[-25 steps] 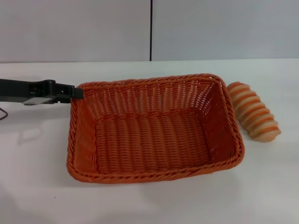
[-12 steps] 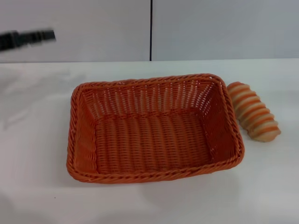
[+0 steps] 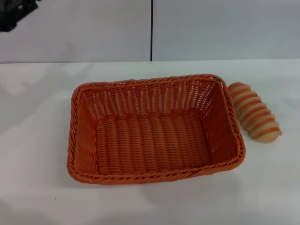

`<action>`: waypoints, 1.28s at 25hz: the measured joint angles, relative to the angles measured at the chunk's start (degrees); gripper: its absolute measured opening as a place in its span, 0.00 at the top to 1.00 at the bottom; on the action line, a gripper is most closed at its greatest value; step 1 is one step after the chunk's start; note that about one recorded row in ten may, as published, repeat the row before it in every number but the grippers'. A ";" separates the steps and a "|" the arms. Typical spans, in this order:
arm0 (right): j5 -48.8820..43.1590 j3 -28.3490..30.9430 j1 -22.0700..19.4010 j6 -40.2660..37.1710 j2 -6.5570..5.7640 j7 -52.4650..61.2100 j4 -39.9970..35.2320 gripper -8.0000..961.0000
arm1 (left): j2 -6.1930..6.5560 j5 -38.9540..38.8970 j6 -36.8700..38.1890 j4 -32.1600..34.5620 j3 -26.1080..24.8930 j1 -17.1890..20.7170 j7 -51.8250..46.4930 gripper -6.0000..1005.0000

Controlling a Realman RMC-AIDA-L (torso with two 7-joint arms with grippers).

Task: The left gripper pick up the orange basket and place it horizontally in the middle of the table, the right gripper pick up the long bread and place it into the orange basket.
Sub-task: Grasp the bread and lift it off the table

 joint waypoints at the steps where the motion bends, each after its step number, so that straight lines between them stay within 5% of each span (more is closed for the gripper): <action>1: -1.49 -1.49 1.21 0.37 0.11 0.97 0.00 0.33 | 0.00 0.00 0.00 0.00 0.00 0.00 0.00 0.35; 8: -3.33 -13.72 4.74 3.29 1.74 5.92 0.32 0.33 | -0.15 -4.87 6.94 -7.12 0.20 -0.03 12.21 0.35; 12: -4.80 -18.77 6.03 6.23 3.75 7.04 1.67 0.33 | -0.21 -6.16 10.32 -13.42 0.22 -0.75 20.64 0.35; 22: -8.67 -21.30 7.13 10.66 7.71 7.96 3.26 0.34 | -0.33 -7.39 11.19 -17.55 0.18 -1.08 23.03 0.35; 32: -10.73 -22.04 8.04 12.67 8.29 8.90 4.79 0.35 | -0.38 -8.91 12.40 -18.75 -0.04 -0.56 23.04 0.35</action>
